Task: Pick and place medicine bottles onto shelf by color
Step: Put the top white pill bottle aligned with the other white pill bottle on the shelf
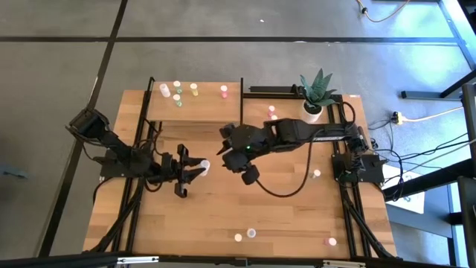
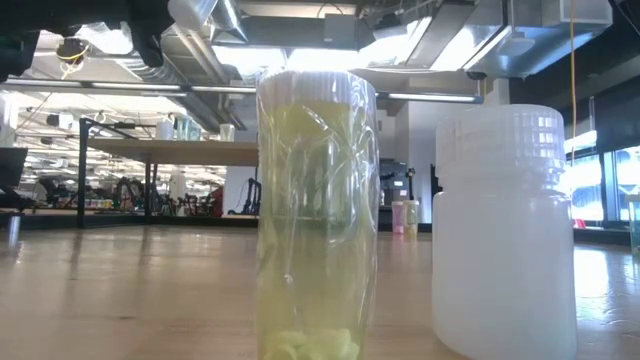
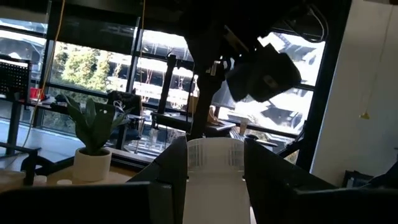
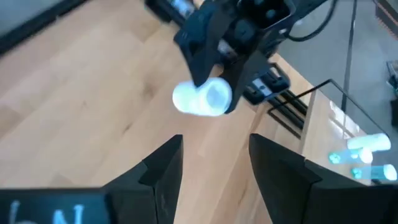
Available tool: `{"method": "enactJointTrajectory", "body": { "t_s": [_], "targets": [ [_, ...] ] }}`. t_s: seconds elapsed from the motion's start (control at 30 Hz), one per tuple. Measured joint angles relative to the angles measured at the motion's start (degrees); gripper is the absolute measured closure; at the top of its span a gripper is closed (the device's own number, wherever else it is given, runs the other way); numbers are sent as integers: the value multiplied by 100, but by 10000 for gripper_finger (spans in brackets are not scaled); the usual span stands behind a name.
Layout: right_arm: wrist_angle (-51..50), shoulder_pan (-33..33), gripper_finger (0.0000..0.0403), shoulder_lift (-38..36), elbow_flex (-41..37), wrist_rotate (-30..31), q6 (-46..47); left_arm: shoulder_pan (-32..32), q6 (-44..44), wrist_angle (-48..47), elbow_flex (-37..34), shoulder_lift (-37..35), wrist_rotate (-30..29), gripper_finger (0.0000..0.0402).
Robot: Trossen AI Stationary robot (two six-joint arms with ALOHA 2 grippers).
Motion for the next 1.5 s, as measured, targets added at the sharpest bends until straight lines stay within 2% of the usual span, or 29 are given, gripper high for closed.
{"method": "enactJointTrajectory", "body": {
  "t_s": [0.3, 0.57, 0.7, 0.87, 1.03, 1.33, 1.5],
  "targets": [
    [1558, 17, 217, 0, -1001, 135, -362, 33, -399, -402, 2, -1, 0, 288],
    [1690, 163, 217, -2, -1088, 923, -358, 37, -524, -412, 2, -1, -16, 288],
    [1688, 220, 217, -4, -1088, 866, -299, 37, -556, -431, 2, -1, -36, 288],
    [1682, 244, 217, -4, -1088, 463, -214, 37, -568, -443, 2, -1, -105, 288],
    [1636, 309, 217, -4, -1088, 404, -215, 35, -568, -566, 2, -1, -107, 288],
    [1627, 334, 217, -7, -1088, 393, -202, 102, -1672, -2155, 2, -1, -72, 288],
    [1629, 339, 217, -7, -1088, 393, -198, 186, -2135, -2990, 2, -1, 391, 288]
  ]
}}
